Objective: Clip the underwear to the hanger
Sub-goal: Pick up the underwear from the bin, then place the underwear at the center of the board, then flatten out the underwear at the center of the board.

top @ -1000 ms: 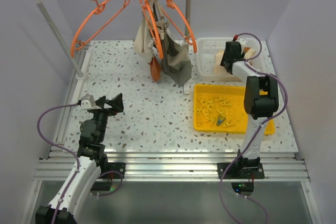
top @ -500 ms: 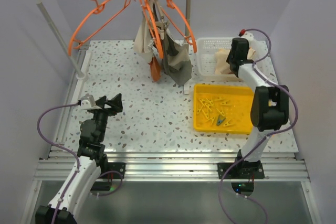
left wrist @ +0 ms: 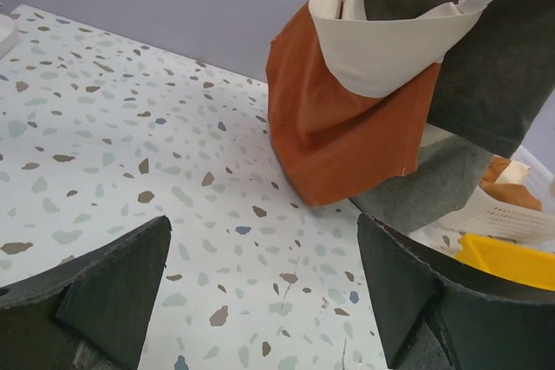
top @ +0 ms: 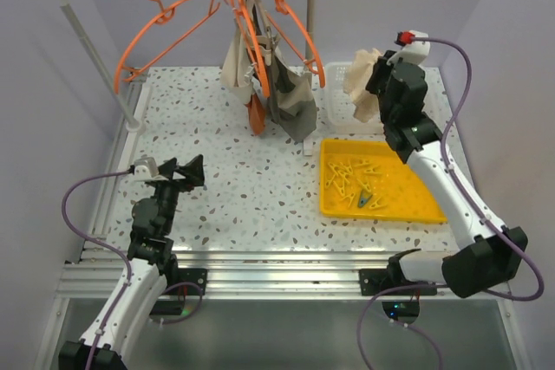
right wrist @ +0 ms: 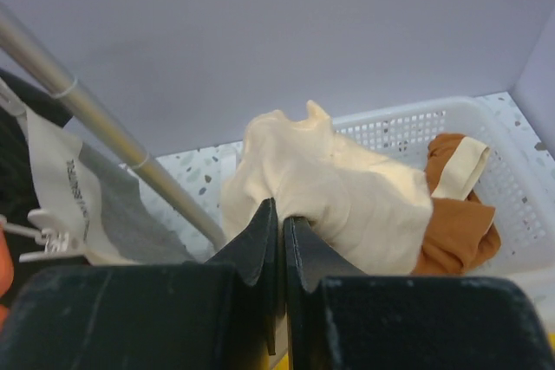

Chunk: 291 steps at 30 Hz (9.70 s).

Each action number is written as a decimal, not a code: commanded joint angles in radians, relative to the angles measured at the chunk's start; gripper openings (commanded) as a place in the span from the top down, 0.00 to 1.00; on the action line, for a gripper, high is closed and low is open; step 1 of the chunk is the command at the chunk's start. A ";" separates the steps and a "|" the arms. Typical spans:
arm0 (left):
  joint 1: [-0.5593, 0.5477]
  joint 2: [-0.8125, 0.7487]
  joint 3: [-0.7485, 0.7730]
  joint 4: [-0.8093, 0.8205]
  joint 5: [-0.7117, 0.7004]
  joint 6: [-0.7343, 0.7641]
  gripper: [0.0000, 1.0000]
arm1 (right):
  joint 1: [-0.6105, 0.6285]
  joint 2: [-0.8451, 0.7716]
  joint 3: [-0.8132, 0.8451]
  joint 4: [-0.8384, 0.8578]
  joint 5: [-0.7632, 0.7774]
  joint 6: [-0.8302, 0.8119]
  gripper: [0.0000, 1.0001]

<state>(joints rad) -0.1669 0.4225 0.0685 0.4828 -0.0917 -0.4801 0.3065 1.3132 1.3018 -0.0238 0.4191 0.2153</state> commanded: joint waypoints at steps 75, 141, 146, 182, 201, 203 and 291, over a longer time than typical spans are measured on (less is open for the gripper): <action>-0.571 0.895 0.119 0.634 0.087 0.115 0.48 | 0.753 0.244 -0.707 0.410 0.106 0.226 0.38; -0.614 0.822 0.258 0.004 -0.557 0.095 0.23 | 0.753 0.189 -0.639 0.110 0.346 0.225 0.65; -0.615 0.753 0.211 0.010 -0.501 0.035 0.25 | 0.755 0.192 -0.635 0.130 0.340 0.214 0.64; -0.620 0.884 0.051 0.362 -0.361 -0.193 0.48 | 0.753 0.175 -0.647 0.185 0.282 0.208 0.61; -0.560 1.045 0.051 0.608 -0.373 -0.175 0.51 | 0.753 0.156 -0.645 0.171 0.279 0.197 0.60; -0.557 1.061 0.056 0.625 -0.367 -0.173 0.54 | 0.755 0.162 -0.645 0.170 0.276 0.200 0.60; -0.415 0.418 0.063 0.099 -0.133 -0.058 1.00 | 0.809 -0.006 -0.713 0.032 0.349 0.346 1.00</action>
<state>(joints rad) -0.6106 0.8780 0.0635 0.6498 -0.3130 -0.5732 1.1130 1.4311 0.5232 0.1268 0.6903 0.6041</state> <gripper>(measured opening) 0.027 0.028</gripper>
